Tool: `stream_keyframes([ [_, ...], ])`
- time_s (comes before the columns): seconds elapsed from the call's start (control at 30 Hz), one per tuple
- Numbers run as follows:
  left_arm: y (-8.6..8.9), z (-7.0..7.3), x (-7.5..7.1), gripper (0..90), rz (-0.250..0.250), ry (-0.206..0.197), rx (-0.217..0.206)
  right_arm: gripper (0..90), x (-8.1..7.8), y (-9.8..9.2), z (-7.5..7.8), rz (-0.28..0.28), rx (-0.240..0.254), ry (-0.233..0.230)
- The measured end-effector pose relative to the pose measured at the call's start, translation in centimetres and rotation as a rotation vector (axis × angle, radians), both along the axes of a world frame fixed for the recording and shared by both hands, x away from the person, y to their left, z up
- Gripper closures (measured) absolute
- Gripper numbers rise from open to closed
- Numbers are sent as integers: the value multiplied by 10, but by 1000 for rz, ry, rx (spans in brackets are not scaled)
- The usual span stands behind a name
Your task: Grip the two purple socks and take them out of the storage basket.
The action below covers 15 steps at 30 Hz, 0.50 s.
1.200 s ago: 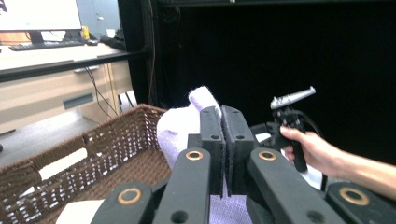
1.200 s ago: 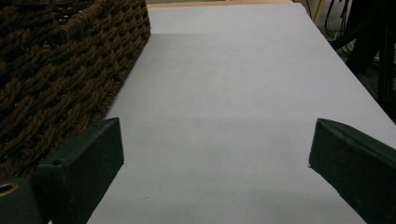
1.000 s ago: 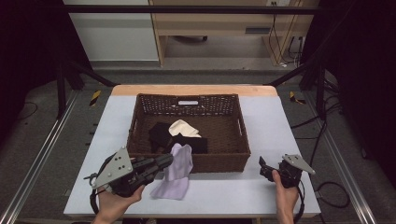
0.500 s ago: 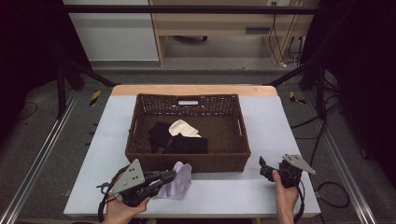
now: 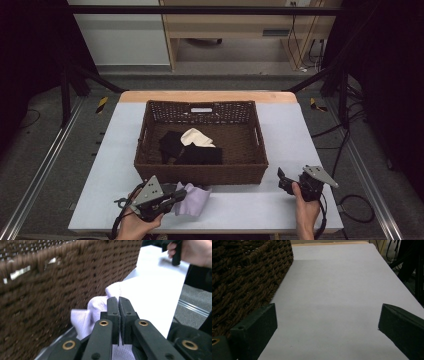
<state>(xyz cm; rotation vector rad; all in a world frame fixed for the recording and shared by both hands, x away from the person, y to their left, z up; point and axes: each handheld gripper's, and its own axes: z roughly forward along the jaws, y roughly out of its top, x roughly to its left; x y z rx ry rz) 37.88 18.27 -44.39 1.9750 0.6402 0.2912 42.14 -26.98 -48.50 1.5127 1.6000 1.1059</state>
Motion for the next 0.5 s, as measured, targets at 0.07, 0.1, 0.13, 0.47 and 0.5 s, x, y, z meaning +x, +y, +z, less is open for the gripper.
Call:
stream_keyframes([
  [0.07,1,-4,1,873,11,12,16,26,0,1,0,2,-5,-1],
  [0.1,2,-6,2,872,16,15,26,26,0,1,0,4,-7,-1],
  [0.13,3,-8,2,872,24,19,37,26,0,1,0,8,-7,-3],
  [0.47,9,-17,5,749,39,36,52,40,0,1,0,3,-6,3],
  [0.5,10,-16,4,730,44,32,47,40,0,1,0,5,-5,1],
])
